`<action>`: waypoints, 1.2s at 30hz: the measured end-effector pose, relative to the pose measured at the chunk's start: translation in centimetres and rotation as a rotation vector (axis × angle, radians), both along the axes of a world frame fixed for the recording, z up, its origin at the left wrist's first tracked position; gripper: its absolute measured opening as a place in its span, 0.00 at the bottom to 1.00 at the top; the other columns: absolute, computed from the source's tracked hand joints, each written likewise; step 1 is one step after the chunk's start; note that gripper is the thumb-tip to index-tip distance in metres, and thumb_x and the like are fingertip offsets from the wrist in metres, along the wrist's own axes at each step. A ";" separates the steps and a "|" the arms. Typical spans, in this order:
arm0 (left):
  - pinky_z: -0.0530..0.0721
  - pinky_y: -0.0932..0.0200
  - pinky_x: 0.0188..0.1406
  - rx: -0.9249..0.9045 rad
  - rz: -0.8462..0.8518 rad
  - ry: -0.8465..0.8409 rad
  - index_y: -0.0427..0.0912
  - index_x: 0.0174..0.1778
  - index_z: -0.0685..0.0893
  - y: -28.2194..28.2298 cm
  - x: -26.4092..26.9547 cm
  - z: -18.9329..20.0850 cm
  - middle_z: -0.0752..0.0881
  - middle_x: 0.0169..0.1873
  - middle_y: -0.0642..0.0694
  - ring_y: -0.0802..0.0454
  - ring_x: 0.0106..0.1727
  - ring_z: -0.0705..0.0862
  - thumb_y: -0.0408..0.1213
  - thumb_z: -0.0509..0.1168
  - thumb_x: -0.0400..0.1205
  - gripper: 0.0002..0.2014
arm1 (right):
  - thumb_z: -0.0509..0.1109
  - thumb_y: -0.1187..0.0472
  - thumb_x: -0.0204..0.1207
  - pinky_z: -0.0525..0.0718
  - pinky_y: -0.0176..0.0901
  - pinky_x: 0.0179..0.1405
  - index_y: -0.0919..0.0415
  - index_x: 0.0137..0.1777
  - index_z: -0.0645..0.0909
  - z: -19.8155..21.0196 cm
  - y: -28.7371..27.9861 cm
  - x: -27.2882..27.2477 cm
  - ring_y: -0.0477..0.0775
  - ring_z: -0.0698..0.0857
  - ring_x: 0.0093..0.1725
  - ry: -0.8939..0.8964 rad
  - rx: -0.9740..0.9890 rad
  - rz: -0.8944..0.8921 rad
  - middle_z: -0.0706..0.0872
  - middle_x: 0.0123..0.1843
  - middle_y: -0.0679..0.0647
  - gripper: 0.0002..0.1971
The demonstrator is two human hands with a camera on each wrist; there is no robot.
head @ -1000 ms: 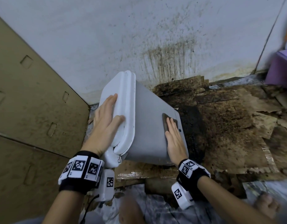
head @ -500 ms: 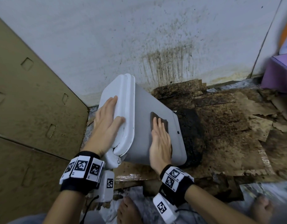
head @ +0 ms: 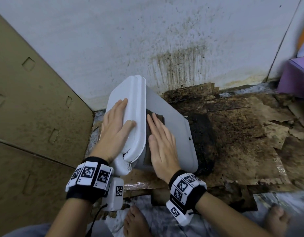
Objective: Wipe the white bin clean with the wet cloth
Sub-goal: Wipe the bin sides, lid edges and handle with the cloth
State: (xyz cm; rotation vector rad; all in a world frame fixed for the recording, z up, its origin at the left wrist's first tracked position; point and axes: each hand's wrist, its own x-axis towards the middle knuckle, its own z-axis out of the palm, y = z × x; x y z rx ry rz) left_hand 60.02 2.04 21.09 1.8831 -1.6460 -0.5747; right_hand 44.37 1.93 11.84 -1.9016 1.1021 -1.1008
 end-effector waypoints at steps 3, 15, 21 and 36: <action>0.52 0.44 0.88 -0.005 0.001 -0.010 0.58 0.89 0.57 0.0 0.0 0.0 0.58 0.87 0.63 0.69 0.83 0.50 0.53 0.55 0.82 0.36 | 0.43 0.51 0.91 0.49 0.49 0.88 0.44 0.89 0.53 -1.1 -0.4 -0.3 0.41 0.51 0.89 -0.001 -0.027 0.000 0.54 0.90 0.41 0.27; 0.52 0.39 0.88 0.014 0.019 0.054 0.62 0.88 0.58 0.2 0.8 -0.1 0.59 0.85 0.67 0.69 0.84 0.50 0.54 0.56 0.81 0.36 | 0.37 0.41 0.86 0.51 0.53 0.89 0.29 0.83 0.51 -10.3 -0.5 -4.4 0.33 0.49 0.87 -0.069 0.323 -0.177 0.52 0.86 0.26 0.25; 0.51 0.38 0.88 0.027 0.016 0.033 0.63 0.88 0.56 0.1 0.6 0.0 0.57 0.85 0.67 0.68 0.85 0.49 0.56 0.54 0.80 0.36 | 0.34 0.41 0.81 0.47 0.49 0.89 0.30 0.81 0.51 -10.0 -0.7 -3.3 0.40 0.51 0.88 -0.097 0.393 -0.210 0.55 0.88 0.37 0.27; 0.50 0.54 0.85 0.019 -0.003 -0.015 0.57 0.90 0.55 0.0 0.2 0.0 0.56 0.87 0.63 0.72 0.82 0.49 0.56 0.53 0.80 0.38 | 0.37 0.49 0.88 0.41 0.38 0.87 0.46 0.89 0.52 -0.2 -0.4 1.4 0.35 0.45 0.88 -0.161 0.285 -0.032 0.51 0.90 0.38 0.29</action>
